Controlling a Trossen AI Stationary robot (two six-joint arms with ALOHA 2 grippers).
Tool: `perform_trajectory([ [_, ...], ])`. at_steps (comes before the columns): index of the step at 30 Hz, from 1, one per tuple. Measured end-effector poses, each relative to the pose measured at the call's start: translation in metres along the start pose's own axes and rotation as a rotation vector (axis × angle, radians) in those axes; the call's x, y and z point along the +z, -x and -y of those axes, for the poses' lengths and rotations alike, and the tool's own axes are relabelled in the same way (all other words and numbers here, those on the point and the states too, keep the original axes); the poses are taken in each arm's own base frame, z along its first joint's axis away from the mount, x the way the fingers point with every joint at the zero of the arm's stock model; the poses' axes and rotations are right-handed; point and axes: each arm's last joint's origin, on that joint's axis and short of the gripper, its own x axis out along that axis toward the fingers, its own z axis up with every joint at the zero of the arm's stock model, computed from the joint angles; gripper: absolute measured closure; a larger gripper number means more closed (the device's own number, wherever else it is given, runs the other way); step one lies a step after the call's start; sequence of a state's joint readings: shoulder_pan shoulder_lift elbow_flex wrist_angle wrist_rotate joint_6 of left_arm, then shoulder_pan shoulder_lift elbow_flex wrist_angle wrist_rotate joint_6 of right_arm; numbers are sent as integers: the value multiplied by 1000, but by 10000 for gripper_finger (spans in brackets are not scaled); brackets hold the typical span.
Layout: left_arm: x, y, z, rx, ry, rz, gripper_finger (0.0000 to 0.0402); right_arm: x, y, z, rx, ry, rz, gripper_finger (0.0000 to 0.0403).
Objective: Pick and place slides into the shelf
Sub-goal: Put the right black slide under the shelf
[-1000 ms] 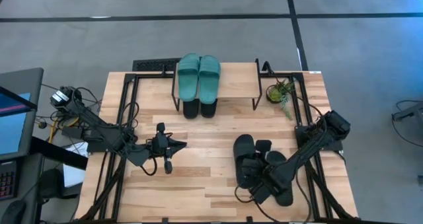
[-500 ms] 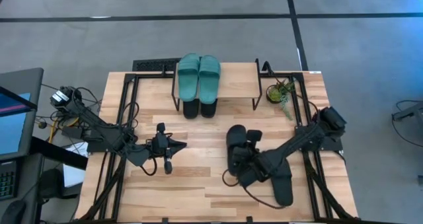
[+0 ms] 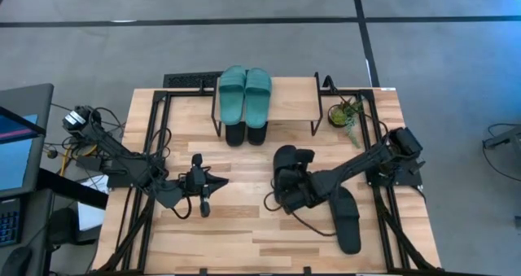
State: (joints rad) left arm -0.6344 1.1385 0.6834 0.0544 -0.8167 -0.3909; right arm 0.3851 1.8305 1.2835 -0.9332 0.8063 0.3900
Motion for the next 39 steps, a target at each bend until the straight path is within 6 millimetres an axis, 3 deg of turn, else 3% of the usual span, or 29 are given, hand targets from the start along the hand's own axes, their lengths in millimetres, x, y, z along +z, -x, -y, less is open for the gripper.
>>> perform_trajectory([
  [22,-3,5,4,-4,-4,-6,388,26,-54,46,112,56,-9,403],
  [32,-3,5,4,-4,-4,-7,388,18,-69,41,194,63,-26,403],
  [39,-4,5,3,13,-9,-5,388,16,-68,34,212,43,4,403],
])
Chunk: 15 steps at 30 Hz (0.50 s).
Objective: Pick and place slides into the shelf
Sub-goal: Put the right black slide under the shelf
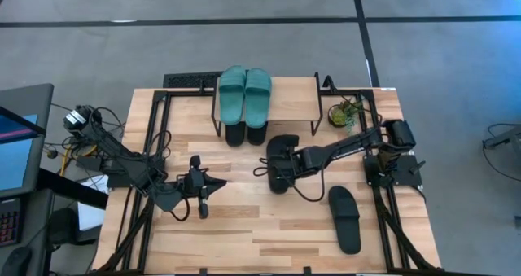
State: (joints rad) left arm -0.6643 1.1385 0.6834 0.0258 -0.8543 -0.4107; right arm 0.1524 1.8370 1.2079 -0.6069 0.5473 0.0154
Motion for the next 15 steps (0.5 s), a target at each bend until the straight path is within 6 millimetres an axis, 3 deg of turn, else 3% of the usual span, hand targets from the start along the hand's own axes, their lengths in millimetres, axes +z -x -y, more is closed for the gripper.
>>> perform_trajectory([
  [15,-1,0,-1,18,31,1,388,1,-6,9,30,-19,-1,397],
])
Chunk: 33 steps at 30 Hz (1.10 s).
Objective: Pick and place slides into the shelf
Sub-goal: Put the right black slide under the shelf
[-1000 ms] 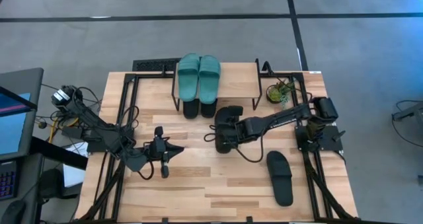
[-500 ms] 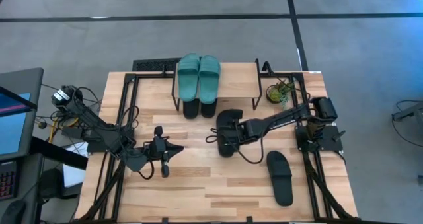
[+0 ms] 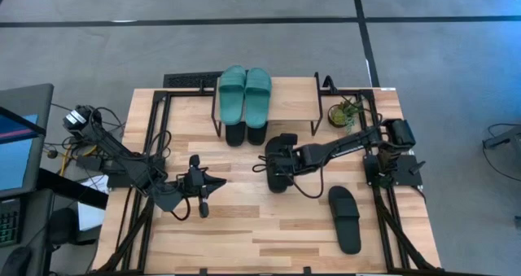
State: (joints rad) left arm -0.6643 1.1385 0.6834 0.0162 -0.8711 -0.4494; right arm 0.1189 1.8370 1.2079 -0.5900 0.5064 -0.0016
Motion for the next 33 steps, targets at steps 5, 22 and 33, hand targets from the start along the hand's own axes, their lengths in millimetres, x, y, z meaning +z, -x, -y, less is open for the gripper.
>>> perform_trajectory([
  [5,0,0,0,0,1,0,388,0,0,0,21,-3,-2,370],
  [22,0,0,0,2,-3,-3,388,2,3,-2,63,-56,11,335],
  [33,0,0,0,1,6,-2,388,14,31,-19,130,-14,29,335],
])
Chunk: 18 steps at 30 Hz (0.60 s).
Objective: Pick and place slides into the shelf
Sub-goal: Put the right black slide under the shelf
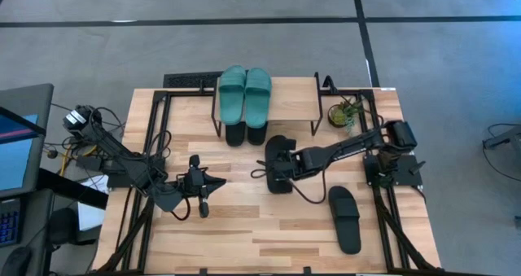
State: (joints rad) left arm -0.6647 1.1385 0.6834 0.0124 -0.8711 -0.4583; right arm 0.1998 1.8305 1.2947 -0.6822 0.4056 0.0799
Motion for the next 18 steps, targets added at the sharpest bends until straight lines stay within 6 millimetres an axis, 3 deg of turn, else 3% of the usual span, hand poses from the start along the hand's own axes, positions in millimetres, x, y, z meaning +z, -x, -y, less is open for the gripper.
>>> perform_trajectory([
  [10,0,1,1,-4,-21,0,388,-2,33,-61,231,86,49,336],
  [18,0,1,1,-4,-31,0,388,-2,35,-78,266,48,123,338],
])
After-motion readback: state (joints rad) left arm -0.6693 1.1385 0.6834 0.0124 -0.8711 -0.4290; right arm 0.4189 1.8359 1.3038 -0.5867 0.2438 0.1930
